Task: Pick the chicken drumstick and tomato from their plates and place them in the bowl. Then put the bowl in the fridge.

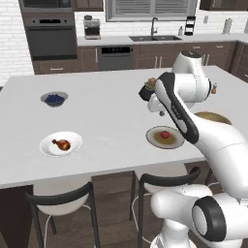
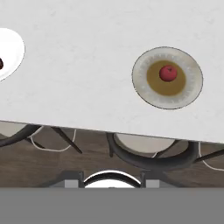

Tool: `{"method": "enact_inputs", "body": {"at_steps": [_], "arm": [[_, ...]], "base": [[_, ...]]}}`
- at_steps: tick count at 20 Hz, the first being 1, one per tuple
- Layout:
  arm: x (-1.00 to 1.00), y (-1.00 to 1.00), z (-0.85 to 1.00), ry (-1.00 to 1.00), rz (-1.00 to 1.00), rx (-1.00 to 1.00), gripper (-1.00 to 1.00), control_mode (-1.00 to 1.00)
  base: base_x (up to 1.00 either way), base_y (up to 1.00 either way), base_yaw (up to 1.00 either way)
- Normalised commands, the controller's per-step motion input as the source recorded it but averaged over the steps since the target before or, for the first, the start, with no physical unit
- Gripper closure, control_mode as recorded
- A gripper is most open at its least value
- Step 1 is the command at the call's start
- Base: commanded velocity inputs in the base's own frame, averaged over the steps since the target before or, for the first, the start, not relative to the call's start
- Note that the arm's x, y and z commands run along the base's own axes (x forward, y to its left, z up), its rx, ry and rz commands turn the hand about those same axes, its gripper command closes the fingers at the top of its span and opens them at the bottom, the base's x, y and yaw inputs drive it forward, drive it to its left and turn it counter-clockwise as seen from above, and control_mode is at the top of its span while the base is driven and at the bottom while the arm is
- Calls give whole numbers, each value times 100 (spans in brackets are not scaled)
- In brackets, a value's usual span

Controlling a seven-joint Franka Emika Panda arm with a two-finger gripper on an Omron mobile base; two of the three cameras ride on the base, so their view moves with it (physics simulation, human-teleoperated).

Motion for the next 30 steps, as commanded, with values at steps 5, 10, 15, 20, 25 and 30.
{"method": "enact_inputs", "body": {"at_steps": [5, 10, 15, 20, 25, 30], "arm": [[25, -9, -4, 8, 0, 0, -100, -100], [52, -28, -31, 16, 1, 0, -100, -100], [89, -60, -46, 24, -3, 0, -100, -100], [93, -44, -58, 21, -32, 0, -100, -100], [77, -32, -70, 6, -42, 0, -100, -100], [49, -26, -57, 0, -3, 0, -100, -100]], "base": [[0, 0, 0], [0, 0, 0], [0, 0, 0], [0, 0, 0], [0, 0, 0], [0, 0, 0]]}}
